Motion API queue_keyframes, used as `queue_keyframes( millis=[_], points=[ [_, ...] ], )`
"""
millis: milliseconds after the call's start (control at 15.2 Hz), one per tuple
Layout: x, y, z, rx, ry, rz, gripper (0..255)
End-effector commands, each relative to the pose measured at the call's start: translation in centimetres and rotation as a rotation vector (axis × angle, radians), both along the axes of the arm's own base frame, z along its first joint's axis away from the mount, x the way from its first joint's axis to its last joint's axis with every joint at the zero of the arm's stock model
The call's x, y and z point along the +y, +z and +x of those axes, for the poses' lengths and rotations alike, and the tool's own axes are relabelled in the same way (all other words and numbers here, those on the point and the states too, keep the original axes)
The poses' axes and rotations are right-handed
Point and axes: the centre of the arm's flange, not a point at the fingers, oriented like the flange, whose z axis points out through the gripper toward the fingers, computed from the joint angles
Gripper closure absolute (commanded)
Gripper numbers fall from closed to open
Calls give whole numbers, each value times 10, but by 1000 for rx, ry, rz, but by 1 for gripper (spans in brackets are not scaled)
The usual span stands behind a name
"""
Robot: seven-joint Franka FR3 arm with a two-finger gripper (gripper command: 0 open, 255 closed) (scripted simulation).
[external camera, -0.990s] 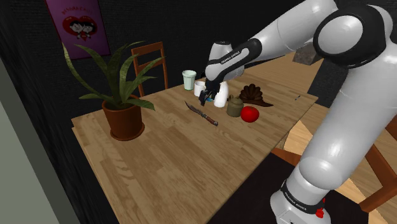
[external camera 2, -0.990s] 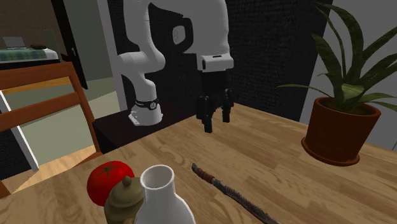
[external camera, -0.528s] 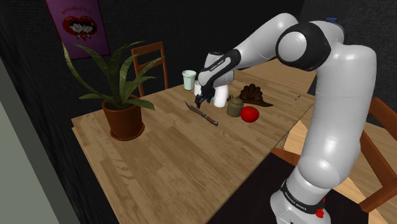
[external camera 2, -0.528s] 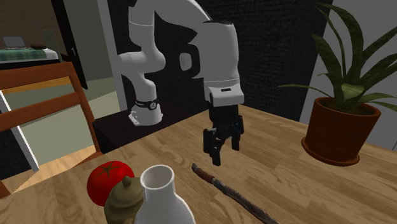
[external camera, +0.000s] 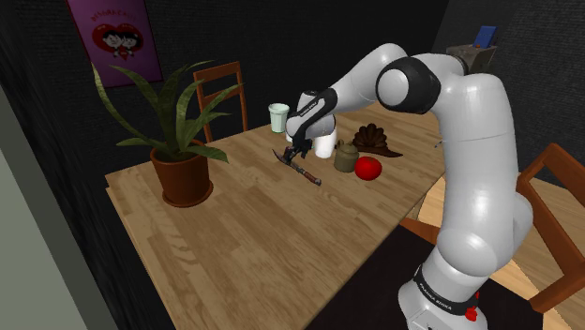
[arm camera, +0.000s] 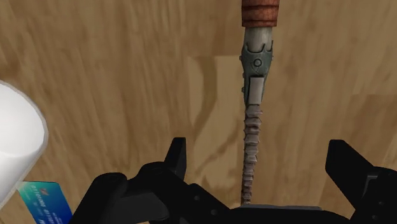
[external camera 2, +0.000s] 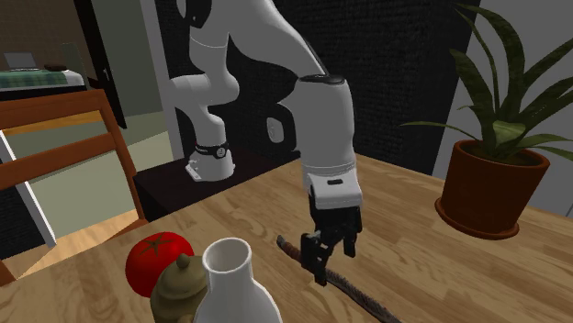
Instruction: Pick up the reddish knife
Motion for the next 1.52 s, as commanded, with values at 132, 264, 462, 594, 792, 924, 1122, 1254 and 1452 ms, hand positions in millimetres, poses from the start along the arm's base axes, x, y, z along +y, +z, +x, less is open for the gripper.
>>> queue_keyframes(
  millis=[132,264,462,594,792,924,1122,1254,1452],
  points=[
    [0,-21,0,-1,0,0,0],
    [0,-24,0,-1,0,0,0],
    [0,-24,0,-1,0,0,255],
    [0,-25,0,-1,0,0,255],
    [0,-24,0,-1,0,0,255],
    [0,-24,0,-1,0,0,255],
    [0,-14,0,-1,0,0,255],
    [0,-3,0,-1,0,0,255],
    [0,13,0,-1,0,0,255]
  ],
)
